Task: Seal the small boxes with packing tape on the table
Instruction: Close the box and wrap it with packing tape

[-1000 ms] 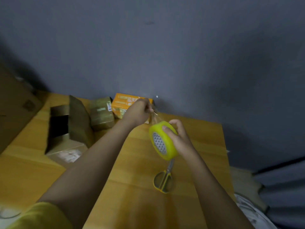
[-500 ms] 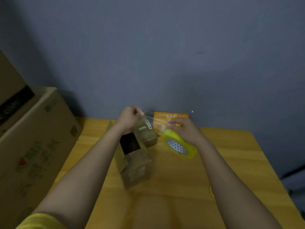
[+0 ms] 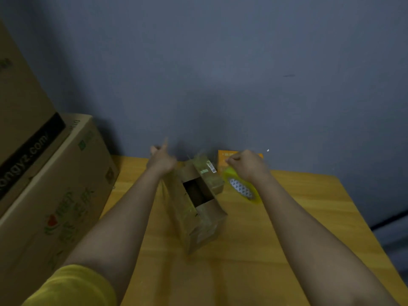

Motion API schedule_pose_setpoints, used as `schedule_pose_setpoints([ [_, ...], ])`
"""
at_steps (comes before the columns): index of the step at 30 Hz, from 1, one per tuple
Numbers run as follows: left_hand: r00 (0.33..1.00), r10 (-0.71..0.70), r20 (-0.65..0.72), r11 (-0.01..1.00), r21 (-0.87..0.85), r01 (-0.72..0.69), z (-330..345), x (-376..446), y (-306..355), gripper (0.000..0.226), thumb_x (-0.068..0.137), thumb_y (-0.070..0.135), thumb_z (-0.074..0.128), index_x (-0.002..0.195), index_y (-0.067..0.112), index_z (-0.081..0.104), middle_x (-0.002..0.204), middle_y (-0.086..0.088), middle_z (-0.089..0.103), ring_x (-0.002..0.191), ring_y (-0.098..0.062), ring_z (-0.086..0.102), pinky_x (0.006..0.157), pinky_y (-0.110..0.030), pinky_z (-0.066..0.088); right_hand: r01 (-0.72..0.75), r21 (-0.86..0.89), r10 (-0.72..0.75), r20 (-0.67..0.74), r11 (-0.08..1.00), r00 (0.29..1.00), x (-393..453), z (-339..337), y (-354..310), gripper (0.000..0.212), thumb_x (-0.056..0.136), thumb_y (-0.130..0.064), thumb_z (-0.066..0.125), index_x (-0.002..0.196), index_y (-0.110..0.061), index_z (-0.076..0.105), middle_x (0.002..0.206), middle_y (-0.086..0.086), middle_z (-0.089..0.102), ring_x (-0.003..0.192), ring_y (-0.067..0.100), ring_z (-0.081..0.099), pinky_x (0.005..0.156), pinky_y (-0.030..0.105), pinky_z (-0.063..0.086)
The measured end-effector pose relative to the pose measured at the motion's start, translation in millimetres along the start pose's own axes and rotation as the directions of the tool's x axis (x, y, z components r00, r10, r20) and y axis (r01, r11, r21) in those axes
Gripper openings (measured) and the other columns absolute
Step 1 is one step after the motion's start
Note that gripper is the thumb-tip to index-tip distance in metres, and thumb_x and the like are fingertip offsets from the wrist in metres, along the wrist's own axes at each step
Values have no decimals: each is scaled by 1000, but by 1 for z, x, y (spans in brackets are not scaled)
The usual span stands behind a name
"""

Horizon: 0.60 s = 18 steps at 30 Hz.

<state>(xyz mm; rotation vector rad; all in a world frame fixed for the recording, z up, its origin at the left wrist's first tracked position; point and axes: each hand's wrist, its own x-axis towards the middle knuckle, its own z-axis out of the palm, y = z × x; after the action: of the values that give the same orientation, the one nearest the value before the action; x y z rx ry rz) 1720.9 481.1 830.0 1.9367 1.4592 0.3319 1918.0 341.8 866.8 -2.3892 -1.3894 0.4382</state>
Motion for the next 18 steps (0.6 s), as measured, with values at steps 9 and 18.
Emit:
schedule_pose_setpoints([
  [9, 792, 223, 568, 666, 504, -549, 31, 1, -11, 102, 85, 23, 68, 152, 34, -8, 157, 2, -26, 143, -19, -26, 117, -44, -6, -21, -111, 26, 44, 994, 999, 25, 2, 15, 36, 95, -41, 54, 93, -13, 76, 106, 15, 70, 93, 34, 64, 82, 46, 55],
  [18, 845, 227, 484, 697, 525, -488, 62, 0, -37, 63, 87, 45, 63, 139, 20, 37, 159, -4, 18, 147, -20, 10, 115, -33, 5, 34, -32, -30, 113, 999, 993, 38, -9, 18, 32, 96, -40, 55, 99, -17, 77, 92, 7, 72, 84, 29, 63, 73, 37, 52],
])
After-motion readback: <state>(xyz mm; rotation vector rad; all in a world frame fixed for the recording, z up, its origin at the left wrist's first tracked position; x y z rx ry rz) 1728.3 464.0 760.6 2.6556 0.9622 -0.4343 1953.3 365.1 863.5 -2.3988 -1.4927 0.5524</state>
